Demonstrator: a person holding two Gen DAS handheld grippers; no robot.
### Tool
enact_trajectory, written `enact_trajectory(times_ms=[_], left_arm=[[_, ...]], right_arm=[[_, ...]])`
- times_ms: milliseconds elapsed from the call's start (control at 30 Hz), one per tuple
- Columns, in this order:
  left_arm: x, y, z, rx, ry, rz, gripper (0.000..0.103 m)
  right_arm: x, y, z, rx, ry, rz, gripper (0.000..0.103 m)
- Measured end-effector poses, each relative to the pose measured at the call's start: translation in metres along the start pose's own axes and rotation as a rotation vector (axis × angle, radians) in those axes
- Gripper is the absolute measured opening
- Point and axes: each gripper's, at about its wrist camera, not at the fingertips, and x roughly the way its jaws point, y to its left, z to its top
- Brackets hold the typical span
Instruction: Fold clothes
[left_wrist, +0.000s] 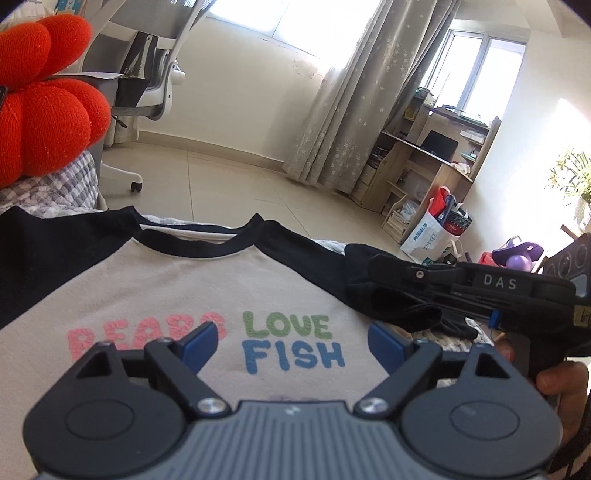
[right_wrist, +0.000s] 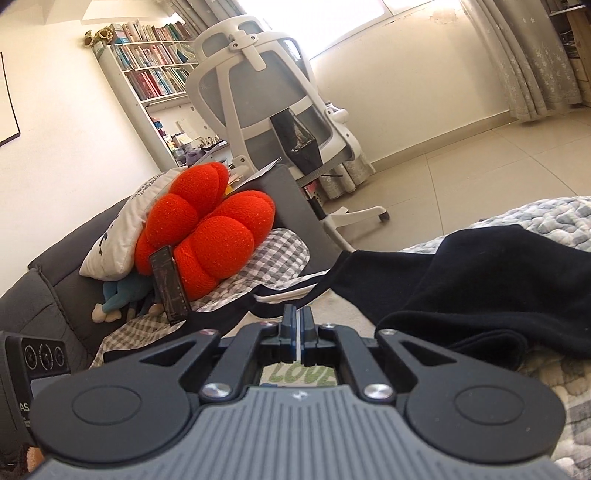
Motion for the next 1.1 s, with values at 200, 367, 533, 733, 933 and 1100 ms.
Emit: enact_trajectory(times_ms=[200,367,533,733,933,1100], left_arm=[[0.000,0.004,-0.001,-0.026,0.002,-0.006,0.089],[0.003,0.006,-0.002,-0.028,0.013,0.003,0.089],[0.004,0.009,-0.002,-0.027,0.023,0.008,0.089],[0.004,0.011,-0.002,-0.023,0.026,0.016,0.089],[0.007,0.012,-0.002,-0.045,0.030,-0.009,0.089],[0.003,0.009,-0.004,-0.038,0.015,-0.019,0.089]], right_arm=[[-0.020,-0.010,0.011,-0.020,-0.040,-0.166,0.015],[-0.039,-0.031,0.016,-0.020,-0.066,-0.397,0.046],[-0.053,-0.049,0.016,0.011,-0.060,-0.534,0.050],[-0.079,-0.088,0.007,0.368,-0.070,-0.425,0.050],[-0.087,-0.101,-0.010,0.526,-0.093,-0.488,0.046],[-0.080,-0.091,-0.008,0.455,-0.143,-0.693,0.045]])
